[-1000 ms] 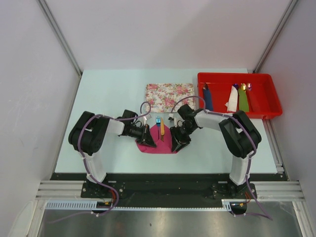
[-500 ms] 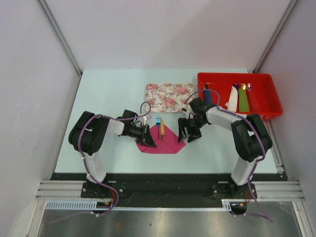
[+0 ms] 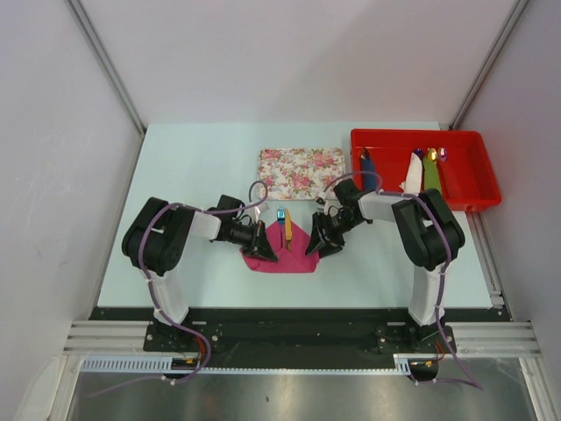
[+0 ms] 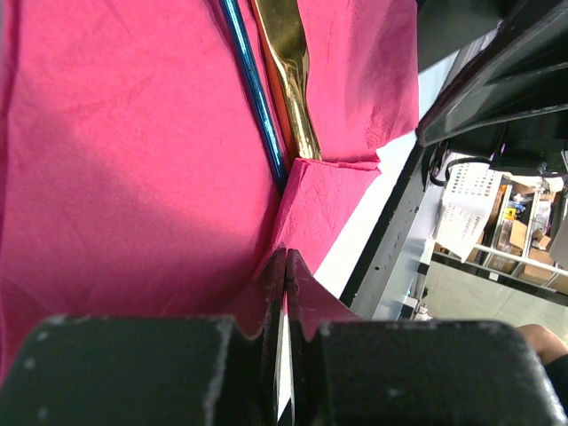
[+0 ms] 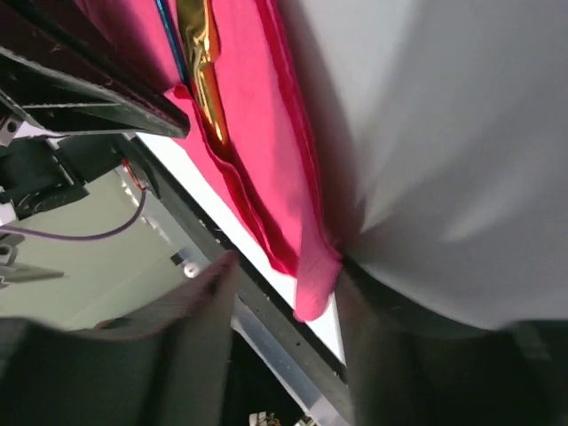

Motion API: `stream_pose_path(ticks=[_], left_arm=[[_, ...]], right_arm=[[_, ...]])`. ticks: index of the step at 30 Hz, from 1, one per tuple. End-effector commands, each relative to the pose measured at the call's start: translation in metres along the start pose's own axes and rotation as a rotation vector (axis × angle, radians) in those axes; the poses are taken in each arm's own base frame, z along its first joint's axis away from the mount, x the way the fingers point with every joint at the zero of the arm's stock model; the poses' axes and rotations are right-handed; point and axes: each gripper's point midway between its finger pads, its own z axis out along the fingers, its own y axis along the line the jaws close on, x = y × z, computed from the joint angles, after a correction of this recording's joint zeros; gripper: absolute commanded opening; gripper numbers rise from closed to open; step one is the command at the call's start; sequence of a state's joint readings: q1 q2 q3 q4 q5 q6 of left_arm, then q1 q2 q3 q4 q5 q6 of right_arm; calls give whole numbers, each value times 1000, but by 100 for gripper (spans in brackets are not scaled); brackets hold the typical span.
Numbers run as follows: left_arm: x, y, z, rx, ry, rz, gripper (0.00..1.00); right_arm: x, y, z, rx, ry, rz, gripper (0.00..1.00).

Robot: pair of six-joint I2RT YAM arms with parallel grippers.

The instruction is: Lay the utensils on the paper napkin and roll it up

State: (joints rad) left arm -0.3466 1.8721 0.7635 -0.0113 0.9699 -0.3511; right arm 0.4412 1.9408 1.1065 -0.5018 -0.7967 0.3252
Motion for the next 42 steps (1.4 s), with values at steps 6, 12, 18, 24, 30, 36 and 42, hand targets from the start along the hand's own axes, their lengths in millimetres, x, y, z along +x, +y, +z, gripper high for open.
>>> stream_pose_path(ticks=[6, 12, 18, 24, 30, 36, 42], left_arm=[[-2, 20, 5, -87, -13, 7, 6], [-4, 20, 5, -86, -16, 8, 6], [-4, 19, 5, -85, -16, -1, 6], [-3, 19, 5, -86, -17, -3, 6], [-4, 20, 5, -90, -19, -3, 6], [-3, 20, 5, -89, -17, -4, 6], [-4, 19, 5, -84, -17, 1, 6]], right_arm=[[-6, 39, -3, -231, -38, -26, 45], [1, 39, -4, -215, -14, 8, 28], [-9, 47, -1, -238, -25, -6, 9], [-13, 64, 9, -257, -11, -24, 7], [-18, 78, 22, -255, 0, -44, 9], [-23, 83, 40, -242, 15, -56, 10], [-27, 87, 54, -228, 29, -75, 11]])
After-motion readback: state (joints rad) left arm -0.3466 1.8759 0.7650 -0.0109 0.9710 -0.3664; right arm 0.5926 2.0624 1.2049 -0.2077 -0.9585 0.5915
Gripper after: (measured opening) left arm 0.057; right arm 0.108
